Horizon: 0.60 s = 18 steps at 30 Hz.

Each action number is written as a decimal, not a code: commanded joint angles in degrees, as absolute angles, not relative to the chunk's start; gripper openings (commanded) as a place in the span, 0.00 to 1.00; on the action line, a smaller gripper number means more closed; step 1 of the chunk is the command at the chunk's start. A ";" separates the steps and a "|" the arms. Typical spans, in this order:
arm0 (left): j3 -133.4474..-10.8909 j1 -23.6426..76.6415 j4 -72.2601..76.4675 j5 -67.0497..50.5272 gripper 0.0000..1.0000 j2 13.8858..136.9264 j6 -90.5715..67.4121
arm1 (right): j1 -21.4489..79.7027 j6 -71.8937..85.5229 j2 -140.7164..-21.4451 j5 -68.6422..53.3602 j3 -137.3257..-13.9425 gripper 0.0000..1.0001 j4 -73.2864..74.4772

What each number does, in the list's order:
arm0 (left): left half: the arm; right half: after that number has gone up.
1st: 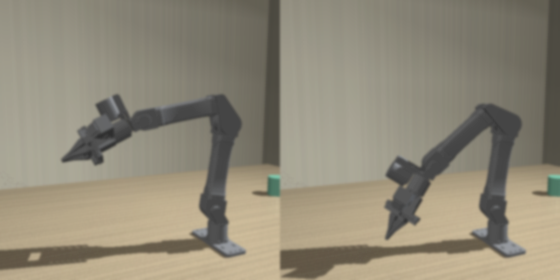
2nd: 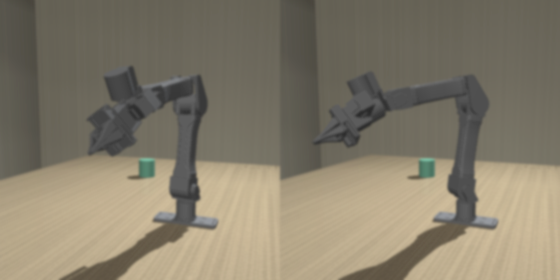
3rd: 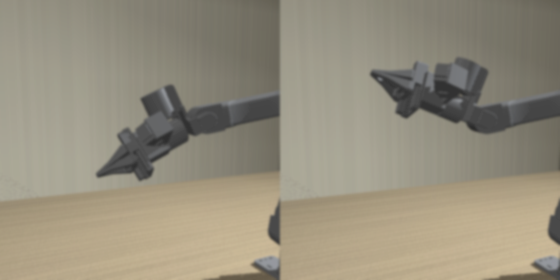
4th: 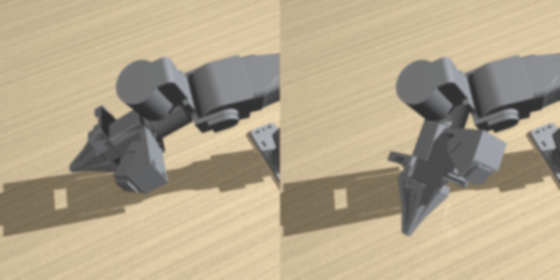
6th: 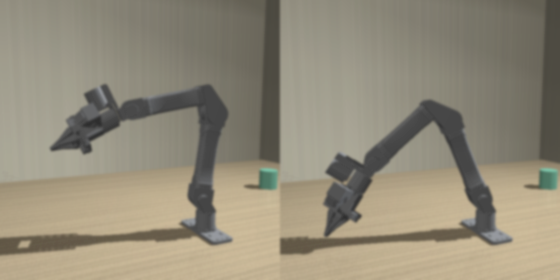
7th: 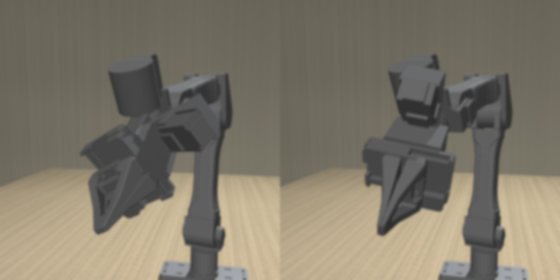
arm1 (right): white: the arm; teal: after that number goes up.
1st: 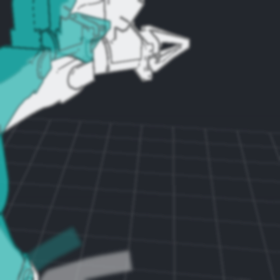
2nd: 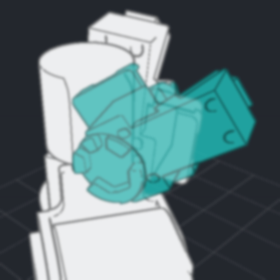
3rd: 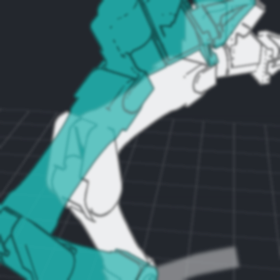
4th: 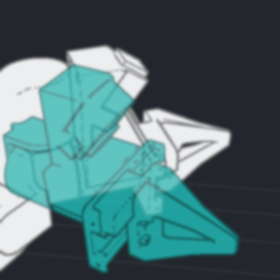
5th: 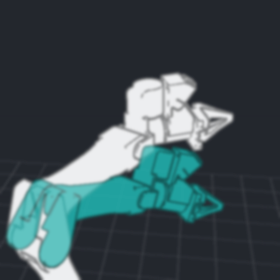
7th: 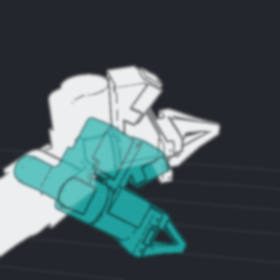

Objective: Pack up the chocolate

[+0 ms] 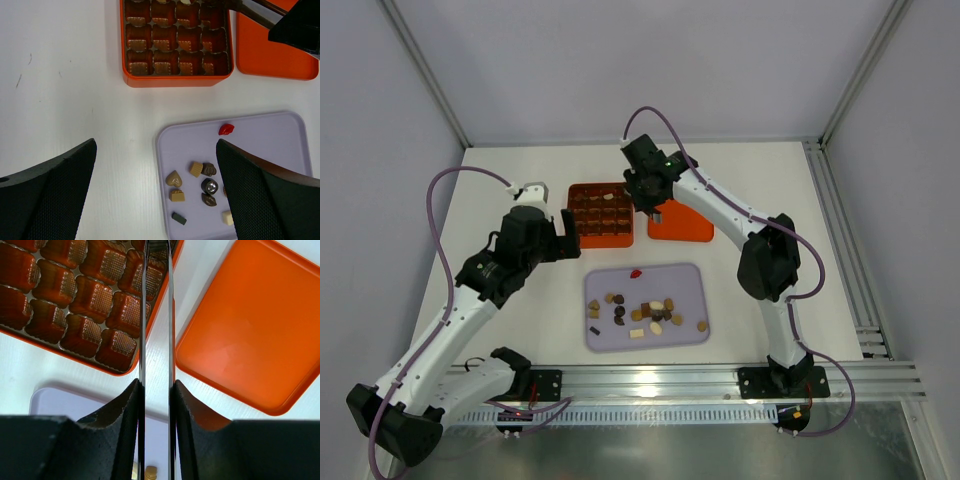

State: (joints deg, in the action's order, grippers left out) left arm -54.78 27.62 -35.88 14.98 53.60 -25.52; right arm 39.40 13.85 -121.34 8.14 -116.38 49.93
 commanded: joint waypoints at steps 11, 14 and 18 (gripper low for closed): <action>-54.49 27.25 -34.45 15.47 1.00 52.82 -25.93 | 39.29 13.71 -120.06 8.70 -120.41 0.38 49.48; -54.49 27.25 -34.45 15.47 1.00 52.91 -25.84 | 39.38 13.62 -119.97 8.79 -120.67 0.38 49.75; -54.58 27.25 -34.45 15.47 1.00 52.82 -25.84 | 39.46 13.62 -117.87 9.23 -120.50 0.38 50.10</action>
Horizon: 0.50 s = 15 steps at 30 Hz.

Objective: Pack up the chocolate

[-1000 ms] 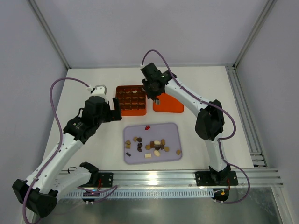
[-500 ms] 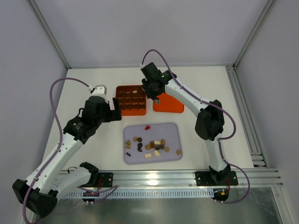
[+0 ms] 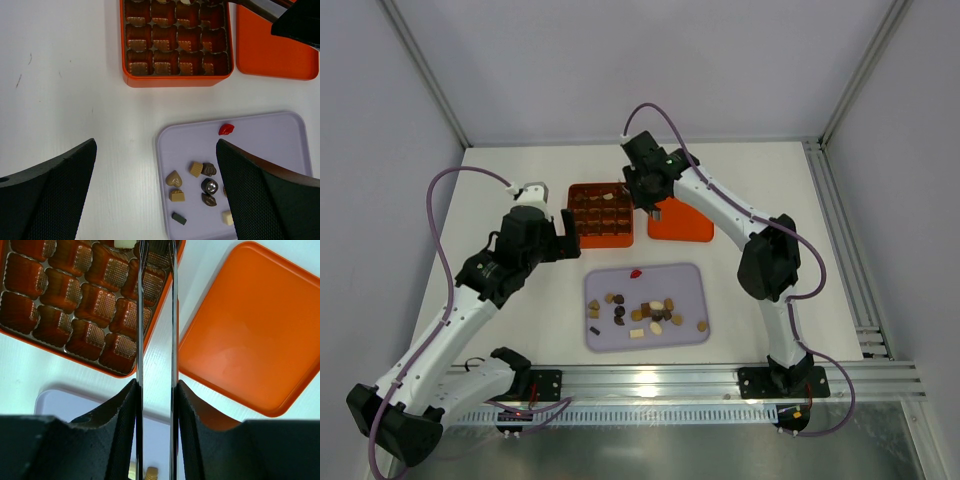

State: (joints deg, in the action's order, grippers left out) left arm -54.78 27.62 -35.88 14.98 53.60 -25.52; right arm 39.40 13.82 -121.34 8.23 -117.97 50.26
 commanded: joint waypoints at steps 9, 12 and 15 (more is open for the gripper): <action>-54.49 27.25 -34.45 15.64 1.00 52.82 -25.93 | 41.39 13.80 -105.22 10.11 -110.50 0.38 50.80; -54.58 27.25 -34.45 15.56 1.00 52.82 -25.93 | 43.06 14.94 -98.10 9.06 -100.68 0.38 49.75; -54.58 27.25 -34.37 15.56 1.00 52.82 -26.01 | 46.21 15.90 -92.47 8.96 -95.82 0.38 50.44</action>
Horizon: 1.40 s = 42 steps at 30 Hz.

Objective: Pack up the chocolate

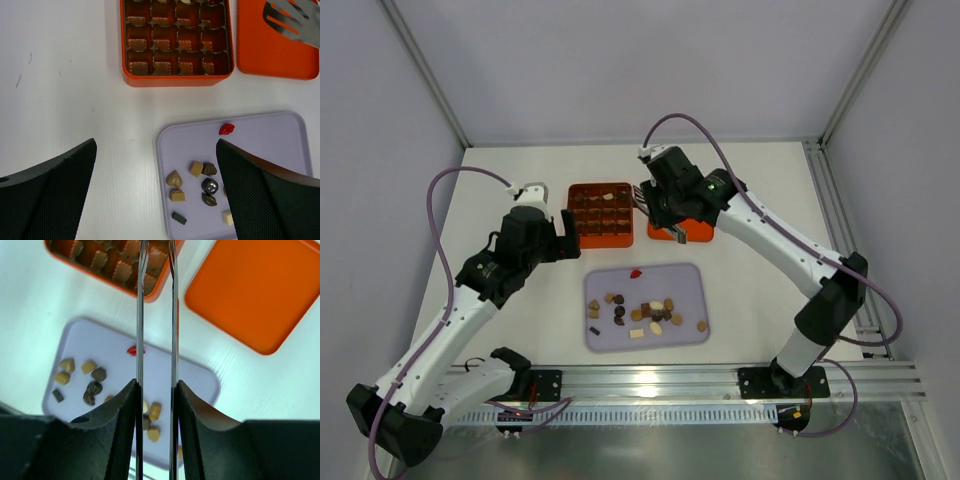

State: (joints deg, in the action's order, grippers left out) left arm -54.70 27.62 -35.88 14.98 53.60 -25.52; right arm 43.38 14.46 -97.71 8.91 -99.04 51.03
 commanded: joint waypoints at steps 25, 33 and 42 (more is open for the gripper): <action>-54.58 27.07 -34.28 15.65 1.00 53.61 -25.93 | 63.28 16.52 -90.61 2.72 -82.35 0.45 55.63; -54.58 27.07 -34.37 15.65 1.00 53.61 -25.93 | 63.72 15.73 -90.62 2.73 -80.95 0.45 57.22; -54.49 27.07 -34.45 15.64 1.00 53.61 -25.93 | 63.72 14.94 -91.40 2.46 -80.42 0.45 56.87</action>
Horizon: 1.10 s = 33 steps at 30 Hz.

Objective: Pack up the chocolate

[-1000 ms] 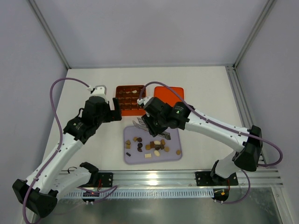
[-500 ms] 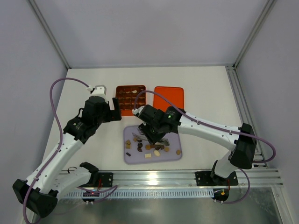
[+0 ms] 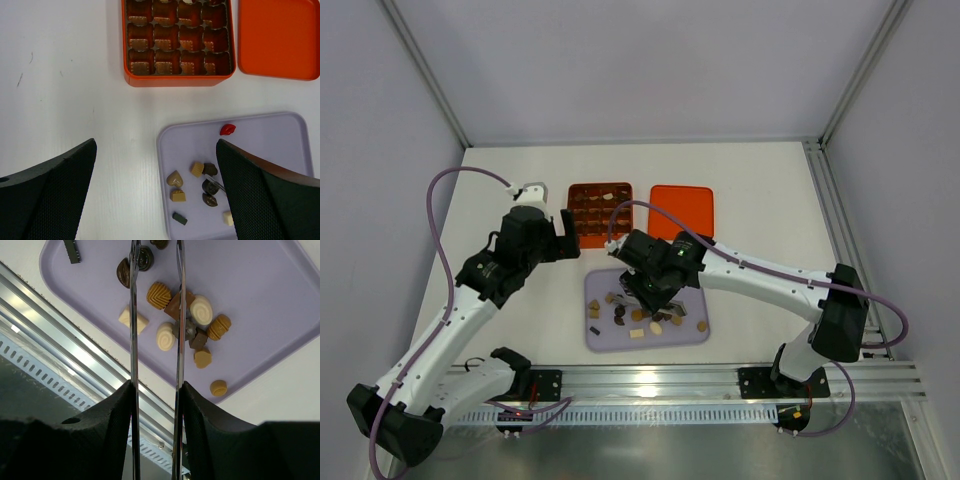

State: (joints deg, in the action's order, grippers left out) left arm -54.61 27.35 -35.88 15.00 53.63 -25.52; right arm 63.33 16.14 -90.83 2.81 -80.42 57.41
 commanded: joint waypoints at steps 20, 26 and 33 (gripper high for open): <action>-54.58 27.07 -34.54 15.73 1.00 53.53 -25.84 | 63.72 14.76 -94.39 4.30 -81.21 0.44 56.51; -54.49 27.07 -34.63 15.91 1.00 53.17 -25.93 | 63.63 14.50 -94.92 5.01 -81.74 0.43 56.78; -54.41 27.07 -34.63 15.91 1.00 53.17 -25.93 | 63.37 13.80 -95.45 3.96 -81.91 0.43 56.16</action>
State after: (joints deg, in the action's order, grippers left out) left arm -54.57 27.35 -35.88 15.03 53.63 -25.52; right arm 63.31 14.85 -95.26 4.10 -80.42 57.06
